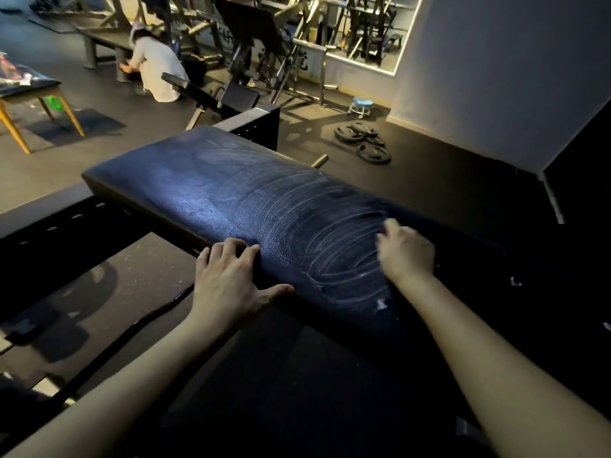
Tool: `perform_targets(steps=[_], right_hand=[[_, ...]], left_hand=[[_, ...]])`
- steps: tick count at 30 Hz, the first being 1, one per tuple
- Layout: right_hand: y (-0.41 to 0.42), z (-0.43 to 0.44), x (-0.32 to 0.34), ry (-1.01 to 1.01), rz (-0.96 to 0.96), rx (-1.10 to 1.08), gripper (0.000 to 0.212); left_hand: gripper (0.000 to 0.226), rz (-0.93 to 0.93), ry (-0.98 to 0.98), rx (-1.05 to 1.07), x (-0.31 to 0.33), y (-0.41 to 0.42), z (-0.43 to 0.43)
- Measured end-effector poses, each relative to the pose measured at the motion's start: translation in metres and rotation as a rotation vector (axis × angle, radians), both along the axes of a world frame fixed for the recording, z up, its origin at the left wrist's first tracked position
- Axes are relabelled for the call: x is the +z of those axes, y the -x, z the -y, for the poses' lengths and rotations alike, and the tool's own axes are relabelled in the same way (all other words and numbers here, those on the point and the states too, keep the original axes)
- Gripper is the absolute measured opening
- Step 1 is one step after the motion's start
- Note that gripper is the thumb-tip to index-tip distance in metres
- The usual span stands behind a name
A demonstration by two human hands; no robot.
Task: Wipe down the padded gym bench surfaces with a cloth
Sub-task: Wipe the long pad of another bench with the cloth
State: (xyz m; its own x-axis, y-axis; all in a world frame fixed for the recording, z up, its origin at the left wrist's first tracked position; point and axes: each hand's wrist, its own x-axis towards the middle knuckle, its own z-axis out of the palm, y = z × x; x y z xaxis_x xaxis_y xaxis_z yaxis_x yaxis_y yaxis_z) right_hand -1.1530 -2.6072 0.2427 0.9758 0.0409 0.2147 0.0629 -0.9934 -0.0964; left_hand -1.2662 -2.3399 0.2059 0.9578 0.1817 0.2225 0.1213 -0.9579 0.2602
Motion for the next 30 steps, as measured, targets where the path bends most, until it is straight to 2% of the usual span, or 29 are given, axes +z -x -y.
perform_targets(steps=[4,6,11,14,16,18,20,22,26,28,30], right_hand=[[0.091,-0.067,-0.011,-0.070,-0.008,0.415,0.017],[0.110,-0.049,-0.010,-0.101,0.028,0.482,0.018],[0.017,0.021,0.005,0.088,-0.039,-0.041,0.025],[-0.017,-0.020,0.001,0.045,-0.026,-0.057,0.023],[-0.003,-0.076,-0.008,-0.043,-0.043,0.102,0.023],[0.040,-0.117,-0.009,-0.073,-0.063,0.381,0.019],[0.068,-0.114,-0.009,-0.078,-0.071,0.555,0.018],[0.053,-0.073,-0.006,-0.082,-0.053,0.464,0.021],[-0.048,0.019,0.006,0.072,-0.085,-0.076,0.025],[-0.095,0.021,0.007,0.089,-0.079,-0.201,0.026],[-0.134,-0.006,0.002,0.050,-0.079,-0.220,0.026]], left_hand=[[0.107,0.021,-0.020,-0.012,-0.006,0.002,-0.002],[0.107,0.022,-0.033,-0.021,-0.009,0.001,-0.003],[0.106,0.042,-0.028,-0.032,-0.013,0.000,-0.003],[0.107,0.012,-0.027,-0.049,-0.012,-0.001,-0.005],[0.101,0.005,-0.040,-0.088,-0.008,-0.003,-0.011],[0.092,0.006,-0.042,-0.141,-0.004,-0.008,-0.022],[0.087,0.009,-0.041,-0.184,-0.001,-0.015,-0.037],[0.085,0.016,-0.034,-0.216,-0.001,-0.024,-0.049],[0.100,-0.055,-0.021,-0.330,0.007,-0.048,-0.061],[0.108,-0.120,-0.028,-0.377,0.016,-0.063,-0.062],[0.110,-0.163,0.001,-0.365,0.024,-0.082,-0.059]])
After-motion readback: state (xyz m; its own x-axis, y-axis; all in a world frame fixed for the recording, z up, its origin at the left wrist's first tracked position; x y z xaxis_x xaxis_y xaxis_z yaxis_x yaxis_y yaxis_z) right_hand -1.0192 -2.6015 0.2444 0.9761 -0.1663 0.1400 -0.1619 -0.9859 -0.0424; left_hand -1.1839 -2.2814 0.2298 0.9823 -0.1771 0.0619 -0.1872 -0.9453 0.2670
